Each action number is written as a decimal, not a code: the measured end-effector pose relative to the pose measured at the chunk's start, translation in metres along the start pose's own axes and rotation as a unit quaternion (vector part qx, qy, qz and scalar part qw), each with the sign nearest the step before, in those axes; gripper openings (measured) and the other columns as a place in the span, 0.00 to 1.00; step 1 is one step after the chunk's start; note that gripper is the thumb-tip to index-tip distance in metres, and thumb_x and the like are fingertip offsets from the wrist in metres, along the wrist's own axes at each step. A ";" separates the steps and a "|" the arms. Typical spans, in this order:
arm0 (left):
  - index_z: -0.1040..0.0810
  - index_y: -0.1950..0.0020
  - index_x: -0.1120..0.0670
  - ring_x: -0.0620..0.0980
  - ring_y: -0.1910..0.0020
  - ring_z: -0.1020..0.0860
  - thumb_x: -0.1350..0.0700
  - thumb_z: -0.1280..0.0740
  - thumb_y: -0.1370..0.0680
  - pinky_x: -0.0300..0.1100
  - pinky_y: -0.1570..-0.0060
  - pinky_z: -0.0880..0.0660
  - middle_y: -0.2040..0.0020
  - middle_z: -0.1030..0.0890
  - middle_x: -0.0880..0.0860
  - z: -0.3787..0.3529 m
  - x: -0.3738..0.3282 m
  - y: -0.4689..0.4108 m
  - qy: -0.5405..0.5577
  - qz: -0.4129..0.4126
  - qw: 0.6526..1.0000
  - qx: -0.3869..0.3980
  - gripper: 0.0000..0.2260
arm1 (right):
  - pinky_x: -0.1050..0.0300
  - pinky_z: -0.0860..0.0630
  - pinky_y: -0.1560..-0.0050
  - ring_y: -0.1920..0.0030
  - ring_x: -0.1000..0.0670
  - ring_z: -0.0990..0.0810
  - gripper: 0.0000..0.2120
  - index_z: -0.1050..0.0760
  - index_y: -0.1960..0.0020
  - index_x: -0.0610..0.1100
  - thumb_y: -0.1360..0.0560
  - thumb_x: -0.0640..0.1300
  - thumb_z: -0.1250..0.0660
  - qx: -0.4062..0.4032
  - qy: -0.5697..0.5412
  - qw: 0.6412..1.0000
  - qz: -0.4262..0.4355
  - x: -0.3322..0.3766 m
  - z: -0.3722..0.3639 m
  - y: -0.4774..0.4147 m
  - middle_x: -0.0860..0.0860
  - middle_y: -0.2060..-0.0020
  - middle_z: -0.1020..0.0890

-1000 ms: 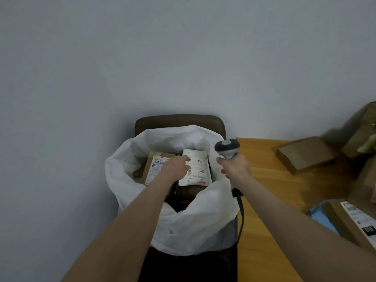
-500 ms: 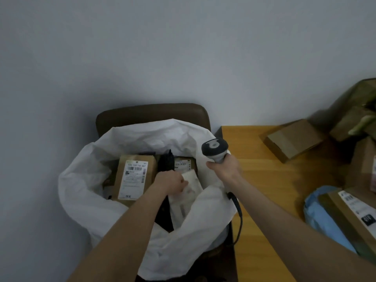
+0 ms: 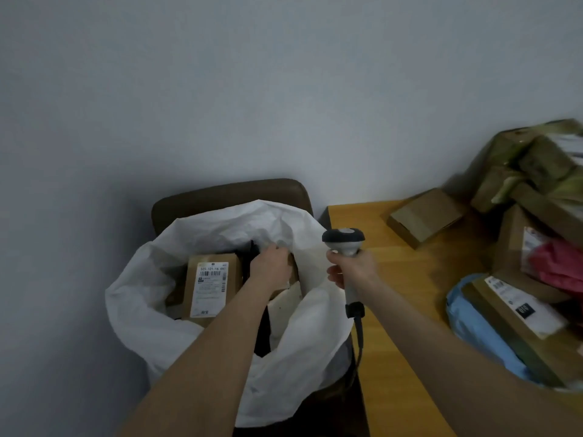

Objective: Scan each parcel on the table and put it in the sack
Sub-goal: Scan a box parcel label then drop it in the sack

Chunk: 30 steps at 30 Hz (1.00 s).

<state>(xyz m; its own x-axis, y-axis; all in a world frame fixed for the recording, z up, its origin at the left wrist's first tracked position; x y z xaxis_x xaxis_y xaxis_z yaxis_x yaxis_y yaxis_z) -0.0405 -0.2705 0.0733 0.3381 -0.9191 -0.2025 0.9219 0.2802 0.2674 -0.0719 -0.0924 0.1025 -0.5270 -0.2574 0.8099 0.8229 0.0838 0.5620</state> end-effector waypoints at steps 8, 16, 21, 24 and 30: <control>0.31 0.32 0.54 0.55 0.40 0.28 0.55 0.41 0.19 0.48 0.47 0.25 0.36 0.30 0.55 0.033 -0.071 0.010 -0.067 -0.066 0.995 -0.025 0.16 | 0.59 0.26 0.75 0.78 0.49 0.24 0.11 0.26 0.54 0.38 0.24 0.45 0.30 -0.012 -0.209 0.968 -0.140 -0.020 0.050 0.050 0.44 0.76 0.21; 0.29 0.33 0.55 0.55 0.38 0.29 0.59 0.41 0.20 0.48 0.46 0.28 0.36 0.30 0.56 0.034 -0.176 0.037 -0.080 -0.147 0.985 -0.040 0.15 | 0.60 0.33 0.76 0.79 0.50 0.31 0.10 0.32 0.57 0.40 0.21 0.43 0.34 0.059 -0.146 0.979 -0.133 -0.039 0.143 0.093 0.46 0.78 0.28; 0.31 0.31 0.55 0.56 0.37 0.29 0.57 0.39 0.20 0.47 0.45 0.28 0.35 0.31 0.57 0.028 -0.262 0.071 -0.098 -0.186 0.977 -0.049 0.17 | 0.60 0.32 0.75 0.79 0.48 0.30 0.07 0.27 0.56 0.35 0.25 0.38 0.32 -0.037 -0.103 0.991 -0.072 -0.055 0.232 0.114 0.44 0.79 0.26; 0.30 0.31 0.55 0.56 0.35 0.30 0.55 0.38 0.21 0.50 0.41 0.28 0.36 0.30 0.57 0.022 -0.321 0.095 -0.093 -0.204 0.973 -0.052 0.18 | 0.56 0.30 0.71 0.76 0.46 0.28 0.08 0.24 0.58 0.34 0.28 0.38 0.29 -0.116 -0.108 0.987 -0.032 -0.065 0.294 0.125 0.43 0.77 0.24; 0.30 0.34 0.56 0.58 0.38 0.29 0.51 0.39 0.21 0.52 0.43 0.29 0.39 0.29 0.57 0.005 -0.433 0.132 -0.075 -0.262 0.960 -0.070 0.16 | 0.54 0.24 0.69 0.73 0.45 0.22 0.08 0.23 0.57 0.35 0.31 0.38 0.28 -0.207 -0.118 0.971 0.018 -0.073 0.407 0.140 0.42 0.73 0.19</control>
<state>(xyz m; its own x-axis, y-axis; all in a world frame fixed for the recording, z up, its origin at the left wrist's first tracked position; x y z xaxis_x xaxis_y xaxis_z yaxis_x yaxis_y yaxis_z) -0.0659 0.1631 0.2012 -0.2005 -0.9706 -0.1333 0.9778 -0.2068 0.0346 -0.0051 0.3298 0.1905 -0.4898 -0.0293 0.8713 0.8311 -0.3178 0.4565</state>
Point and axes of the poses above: each hand's wrist, its own y-axis away from the middle knuckle, its own z-axis out of the back of the hand, x = y × z, the point moved 1 cm from there along -y, towards the middle knuckle
